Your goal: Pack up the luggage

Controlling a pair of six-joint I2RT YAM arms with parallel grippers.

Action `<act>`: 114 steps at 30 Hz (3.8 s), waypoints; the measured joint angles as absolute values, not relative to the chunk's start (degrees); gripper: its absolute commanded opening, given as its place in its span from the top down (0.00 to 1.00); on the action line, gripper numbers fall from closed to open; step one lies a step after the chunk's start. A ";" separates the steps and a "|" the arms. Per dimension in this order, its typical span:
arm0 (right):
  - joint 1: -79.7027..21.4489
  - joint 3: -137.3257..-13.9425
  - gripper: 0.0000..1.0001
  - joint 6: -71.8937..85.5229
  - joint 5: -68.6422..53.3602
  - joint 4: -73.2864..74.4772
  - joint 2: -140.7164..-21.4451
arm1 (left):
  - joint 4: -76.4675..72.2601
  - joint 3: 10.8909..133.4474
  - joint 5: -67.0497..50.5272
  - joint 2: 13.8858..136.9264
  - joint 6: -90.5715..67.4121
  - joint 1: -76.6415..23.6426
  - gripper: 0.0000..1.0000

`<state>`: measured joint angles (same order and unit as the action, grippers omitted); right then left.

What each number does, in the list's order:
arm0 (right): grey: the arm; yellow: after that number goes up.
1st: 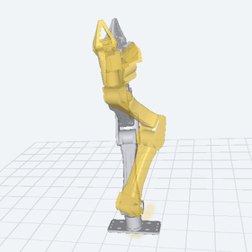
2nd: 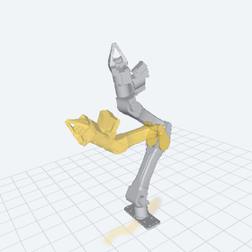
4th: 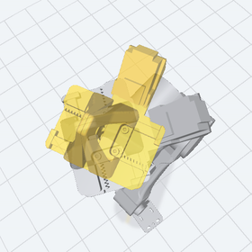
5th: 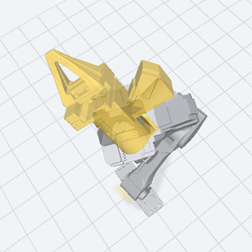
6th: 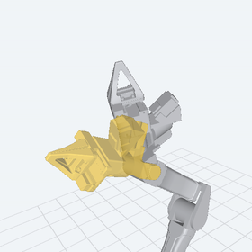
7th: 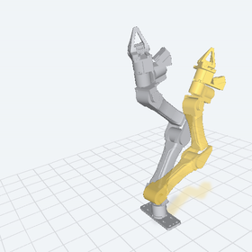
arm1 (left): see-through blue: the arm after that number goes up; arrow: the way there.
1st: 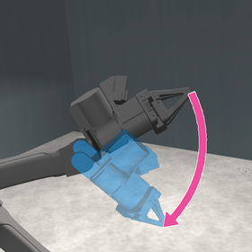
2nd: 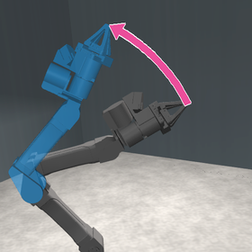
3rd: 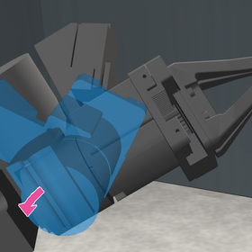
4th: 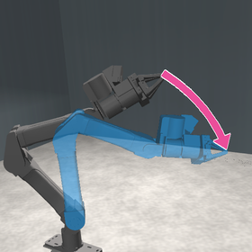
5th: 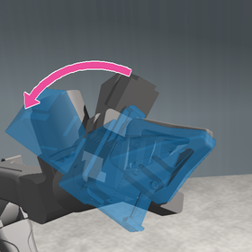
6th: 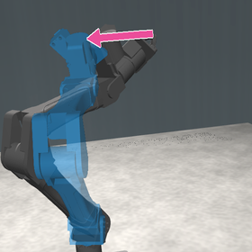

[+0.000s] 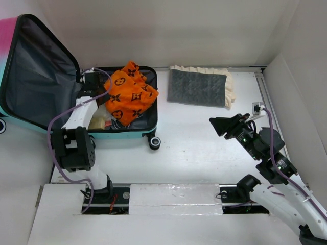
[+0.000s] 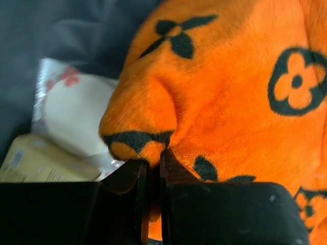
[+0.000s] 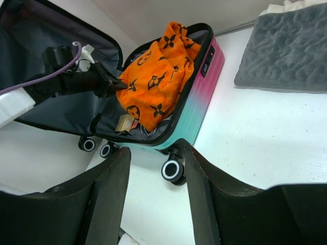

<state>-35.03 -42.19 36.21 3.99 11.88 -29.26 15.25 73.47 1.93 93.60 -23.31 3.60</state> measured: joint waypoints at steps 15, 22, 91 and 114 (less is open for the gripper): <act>-35.03 -41.28 0.43 36.18 3.55 11.16 -29.26 | 18.28 75.77 16.38 88.66 -26.87 6.04 0.28; -35.03 -41.28 0.38 36.16 3.53 11.03 -29.91 | 18.94 75.48 20.80 82.48 -26.52 -0.93 0.22; -35.03 -46.98 0.37 36.88 6.42 12.53 -33.15 | -0.36 90.32 16.58 125.91 -43.75 -44.21 0.69; -35.73 -46.76 0.37 37.06 5.89 11.94 -33.34 | 5.65 96.71 21.10 128.97 -54.81 -42.11 0.33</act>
